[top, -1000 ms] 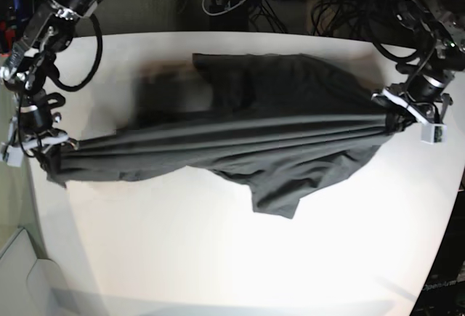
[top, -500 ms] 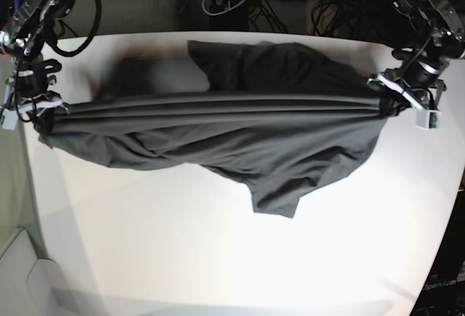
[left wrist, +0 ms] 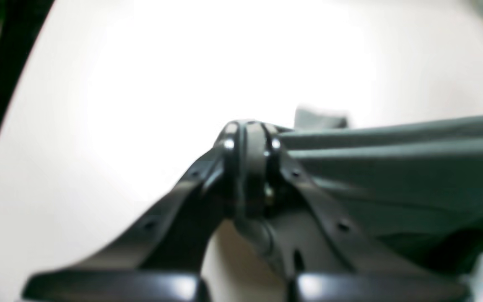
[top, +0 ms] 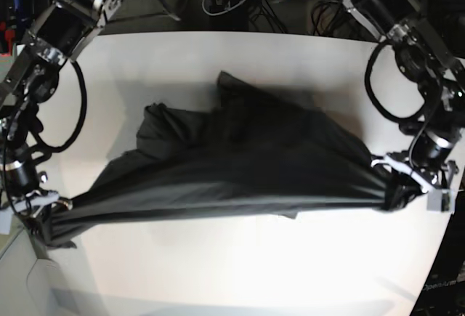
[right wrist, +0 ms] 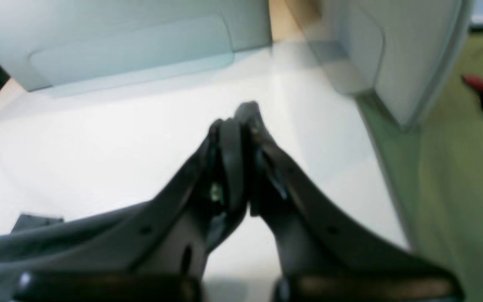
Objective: Layout the t-shirt on the table in an organized manner, then fold the t-shirt properly
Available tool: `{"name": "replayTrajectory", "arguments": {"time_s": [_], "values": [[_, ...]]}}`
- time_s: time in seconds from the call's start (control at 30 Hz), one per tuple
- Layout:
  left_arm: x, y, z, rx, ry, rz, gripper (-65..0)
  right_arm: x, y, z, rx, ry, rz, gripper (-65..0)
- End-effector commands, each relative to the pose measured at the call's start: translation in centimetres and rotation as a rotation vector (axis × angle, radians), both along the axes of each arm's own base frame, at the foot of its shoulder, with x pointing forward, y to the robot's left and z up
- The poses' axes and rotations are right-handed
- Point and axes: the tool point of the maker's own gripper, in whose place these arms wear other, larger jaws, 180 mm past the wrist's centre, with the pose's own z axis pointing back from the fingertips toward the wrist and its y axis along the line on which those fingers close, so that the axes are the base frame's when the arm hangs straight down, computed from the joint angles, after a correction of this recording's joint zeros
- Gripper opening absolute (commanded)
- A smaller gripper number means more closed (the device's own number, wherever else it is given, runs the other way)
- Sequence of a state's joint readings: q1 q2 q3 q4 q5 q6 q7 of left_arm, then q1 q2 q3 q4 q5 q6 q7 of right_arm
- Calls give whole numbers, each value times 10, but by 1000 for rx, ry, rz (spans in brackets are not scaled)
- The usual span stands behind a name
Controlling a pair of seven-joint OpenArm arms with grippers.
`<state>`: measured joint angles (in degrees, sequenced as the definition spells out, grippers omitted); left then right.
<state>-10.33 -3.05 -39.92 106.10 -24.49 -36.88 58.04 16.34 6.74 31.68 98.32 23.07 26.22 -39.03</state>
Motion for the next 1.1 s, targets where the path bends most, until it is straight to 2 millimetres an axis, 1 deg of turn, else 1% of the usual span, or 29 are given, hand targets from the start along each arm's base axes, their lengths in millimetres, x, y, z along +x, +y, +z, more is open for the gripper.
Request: {"name": "replayTrajectory", "arguments": {"time_s": [0.0,0.1,0.17,0.23,0.3,0.33,0.4,0.47,0.53,0.57,0.6,0.63,0.67,0.7,0.73,0.8,0.87,0.93,0.97,1.0,1.07], "values": [[14,0,27,-6,-89,-9,-644,10,-3,33,-15,-91,5,-615],[42,-3,52,-34,-135,-26,-644,31,-1,56,-24,-127,32,-616],[61,-4,65,-80,-151,-24,-644,44,-4,75,-30,-155,40,-616],[77,-1,91,-102,-195,-22,-644,56,-10,98,-34,-192,42,-615],[90,0,124,-113,-262,-25,-644,68,-14,123,-43,-230,46,-615],[95,0,140,-118,-294,-29,-644,72,-18,135,-46,-245,46,-615],[101,0,163,-127,-338,-35,-644,81,-24,154,-48,-268,44,-615],[107,-1,186,-130,-372,-43,-644,85,-35,173,-50,-291,33,-615],[109,-1,201,-122,-374,-52,-644,85,-44,190,-49,-321,21,-616],[110,-2,204,-117,-367,-56,-644,84,-47,197,-54,-332,13,-616],[109,-2,204,-112,-364,-56,-644,82,-50,198,-61,-331,9,-617],[108,0,201,-102,-351,-52,-644,78,-50,200,-78,-334,6,-617],[106,4,194,-91,-334,-46,-644,72,-53,191,-88,-317,-4,-617],[104,9,180,-75,-294,-37,-644,65,-57,176,-90,-291,-18,-617],[103,15,161,-65,-245,-28,-644,56,-60,160,-100,-264,-33,-617],[95,25,123,-47,-154,-11,-644,43,-51,120,-93,-203,-29,-617],[85,35,71,-45,-32,2,-644,28,-38,68,-66,-116,-19,-617],[74,38,24,-52,89,2,-644,11,-21,17,-19,-39,-6,-617],[67,39,2,-51,143,-1,-644,3,-12,-5,7,-10,0,-617],[58,38,-20,-44,205,-8,-644,-7,-6,-26,29,17,1,-617],[42,38,-52,-21,296,-23,-644,-23,6,-54,65,52,2,-617]]}}
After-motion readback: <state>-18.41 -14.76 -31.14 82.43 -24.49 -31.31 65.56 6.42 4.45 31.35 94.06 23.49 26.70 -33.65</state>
